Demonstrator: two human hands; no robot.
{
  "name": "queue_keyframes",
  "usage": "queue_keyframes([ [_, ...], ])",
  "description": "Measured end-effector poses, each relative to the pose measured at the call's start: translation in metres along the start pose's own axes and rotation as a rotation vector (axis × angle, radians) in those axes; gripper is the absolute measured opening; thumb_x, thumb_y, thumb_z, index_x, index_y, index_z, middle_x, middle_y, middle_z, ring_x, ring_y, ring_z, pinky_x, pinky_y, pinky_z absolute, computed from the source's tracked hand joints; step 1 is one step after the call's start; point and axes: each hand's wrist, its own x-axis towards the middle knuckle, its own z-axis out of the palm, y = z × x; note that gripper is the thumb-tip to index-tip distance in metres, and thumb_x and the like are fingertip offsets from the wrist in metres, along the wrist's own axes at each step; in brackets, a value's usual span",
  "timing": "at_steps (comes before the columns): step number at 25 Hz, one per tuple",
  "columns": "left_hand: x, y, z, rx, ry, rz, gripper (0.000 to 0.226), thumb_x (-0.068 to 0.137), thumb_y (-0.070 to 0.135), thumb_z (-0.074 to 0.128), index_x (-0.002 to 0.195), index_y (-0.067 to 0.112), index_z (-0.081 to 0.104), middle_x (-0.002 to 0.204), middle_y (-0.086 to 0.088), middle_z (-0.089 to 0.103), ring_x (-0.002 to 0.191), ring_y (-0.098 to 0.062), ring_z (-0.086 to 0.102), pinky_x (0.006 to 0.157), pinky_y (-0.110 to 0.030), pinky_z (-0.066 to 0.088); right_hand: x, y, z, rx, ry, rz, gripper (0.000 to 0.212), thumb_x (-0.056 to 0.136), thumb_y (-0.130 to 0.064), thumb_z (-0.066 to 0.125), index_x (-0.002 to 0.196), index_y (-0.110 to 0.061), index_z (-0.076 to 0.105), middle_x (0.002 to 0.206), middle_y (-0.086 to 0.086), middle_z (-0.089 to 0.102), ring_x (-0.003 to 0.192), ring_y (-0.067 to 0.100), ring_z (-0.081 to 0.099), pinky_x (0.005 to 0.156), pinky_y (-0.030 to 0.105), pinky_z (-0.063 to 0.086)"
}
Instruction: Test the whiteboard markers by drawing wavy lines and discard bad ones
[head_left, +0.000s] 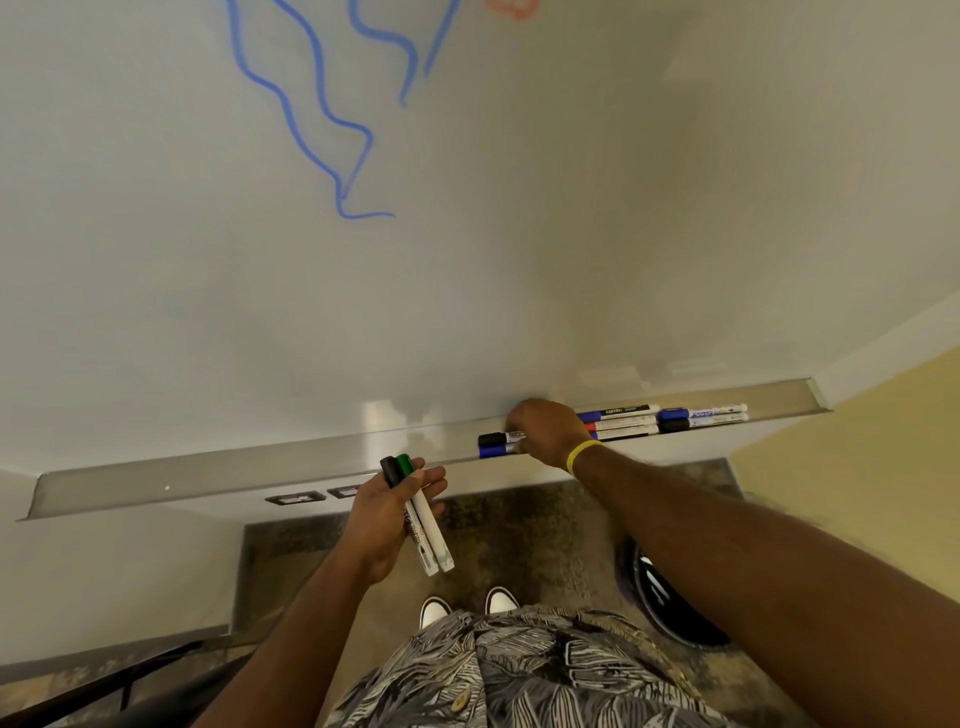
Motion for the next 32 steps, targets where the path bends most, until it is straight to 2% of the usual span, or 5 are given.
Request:
queue_keyframes([
  [10,0.007,0.000,0.001,-0.016,-0.012,0.010,0.033,0.101,0.009,0.045,0.133,0.006,0.049,0.119,-0.013,0.069,0.113,-0.028,0.065,0.099,-0.046,0.050,-0.014,-0.013,0.003,0.056,0.137,-0.052,0.022,0.090,-0.021,0.062,0.110,-0.015,0.067,0.109,0.005,0.063,0.101,0.025,0.060,0.087,0.038,0.052],
  [16,0.013,-0.006,0.012,0.009,-0.014,0.023,0.032,0.100,0.011,0.046,0.132,0.008,0.052,0.117,-0.009,0.070,0.115,-0.024,0.064,0.101,-0.043,0.048,-0.074,-0.067,0.020,0.830,0.050,-0.006,0.021,0.095,-0.031,0.061,0.102,-0.014,0.072,0.094,0.001,0.071,0.083,0.011,0.063,0.078,0.021,0.051],
  [21,0.014,-0.014,0.030,0.035,-0.055,0.008,0.032,0.100,0.014,0.049,0.131,0.007,0.053,0.119,-0.008,0.070,0.114,-0.023,0.065,0.089,-0.036,0.053,-0.082,-0.076,0.034,1.110,0.071,0.033,0.028,0.087,-0.027,0.072,0.109,-0.009,0.072,0.102,0.006,0.073,0.093,0.015,0.070,0.088,0.033,0.058],
  [28,0.015,-0.018,0.040,0.115,-0.017,0.024,0.021,0.099,0.015,0.052,0.116,0.011,0.064,0.113,-0.008,0.071,0.110,-0.024,0.066,0.094,-0.043,0.053,-0.067,-0.055,0.022,0.954,0.099,0.102,0.028,0.083,-0.024,0.077,0.107,-0.012,0.073,0.101,0.003,0.072,0.085,0.011,0.065,0.079,0.023,0.053],
  [32,0.012,-0.019,0.029,0.014,0.024,-0.025,0.029,0.099,0.010,0.052,0.128,0.007,0.054,0.119,-0.009,0.068,0.115,-0.021,0.062,0.106,-0.049,0.044,-0.041,-0.025,0.010,0.348,0.236,0.102,0.024,0.089,-0.025,0.065,0.111,-0.016,0.067,0.105,0.003,0.067,0.096,0.020,0.061,0.084,0.035,0.052],
])
